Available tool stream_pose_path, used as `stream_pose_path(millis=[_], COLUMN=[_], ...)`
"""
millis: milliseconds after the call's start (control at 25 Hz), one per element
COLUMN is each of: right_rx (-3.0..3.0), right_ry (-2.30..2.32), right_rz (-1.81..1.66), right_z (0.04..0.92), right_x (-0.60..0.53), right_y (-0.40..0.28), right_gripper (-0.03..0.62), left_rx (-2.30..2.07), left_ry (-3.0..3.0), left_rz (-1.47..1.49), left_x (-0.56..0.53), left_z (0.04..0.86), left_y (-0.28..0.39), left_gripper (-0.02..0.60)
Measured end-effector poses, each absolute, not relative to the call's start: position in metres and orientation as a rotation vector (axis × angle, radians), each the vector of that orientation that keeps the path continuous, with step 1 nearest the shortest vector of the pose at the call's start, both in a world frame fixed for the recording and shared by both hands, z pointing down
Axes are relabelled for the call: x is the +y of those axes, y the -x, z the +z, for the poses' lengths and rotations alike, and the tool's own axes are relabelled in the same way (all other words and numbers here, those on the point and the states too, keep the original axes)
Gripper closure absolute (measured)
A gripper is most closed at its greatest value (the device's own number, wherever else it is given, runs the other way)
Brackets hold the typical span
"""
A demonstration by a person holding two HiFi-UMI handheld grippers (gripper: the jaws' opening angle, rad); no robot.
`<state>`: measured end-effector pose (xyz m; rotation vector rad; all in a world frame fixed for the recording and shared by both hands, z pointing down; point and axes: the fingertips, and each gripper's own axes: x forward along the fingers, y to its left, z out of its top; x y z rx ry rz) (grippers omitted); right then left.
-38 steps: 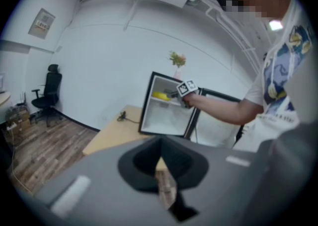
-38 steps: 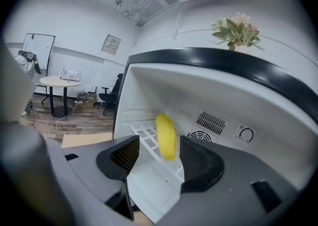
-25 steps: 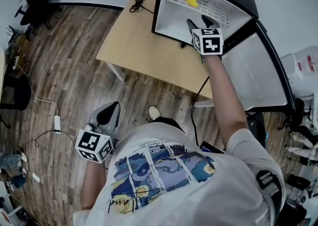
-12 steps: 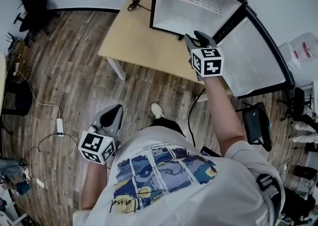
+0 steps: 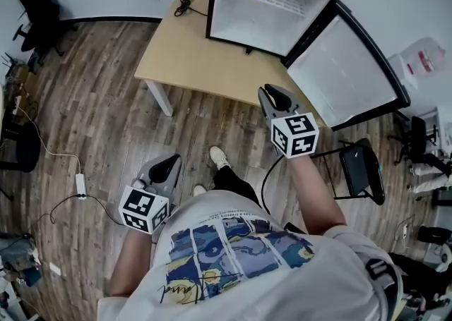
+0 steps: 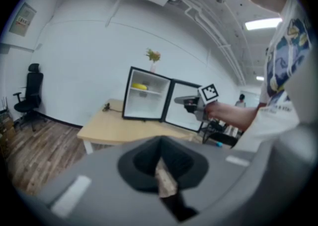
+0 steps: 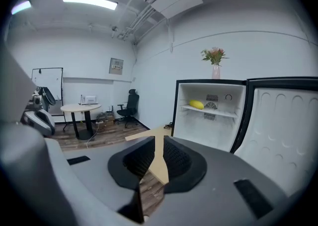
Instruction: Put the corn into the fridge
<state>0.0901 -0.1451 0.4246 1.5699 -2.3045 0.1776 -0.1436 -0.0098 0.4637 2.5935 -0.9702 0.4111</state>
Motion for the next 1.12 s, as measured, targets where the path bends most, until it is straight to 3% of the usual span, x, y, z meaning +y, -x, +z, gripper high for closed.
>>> stream_pose_path(millis=[600,1120], right_rx=[-2.396,-2.43], right_ry=[-1.392,-1.256], right_rz=[0.324,0.244], right_z=[0.459,0.456], right_x=[-0.031,-0.018], right_y=[-0.039,-0.006], right_gripper=[0.579,0.582], left_rx=[-0.786,-0.831], left_ry=[-2.691,-2.662], left_rz=[0.42,0.392], left_x=[0.011,0.016], left_z=[0.461,0.461], left_y=[0.112,0.125], left_gripper=[0.572,0.572])
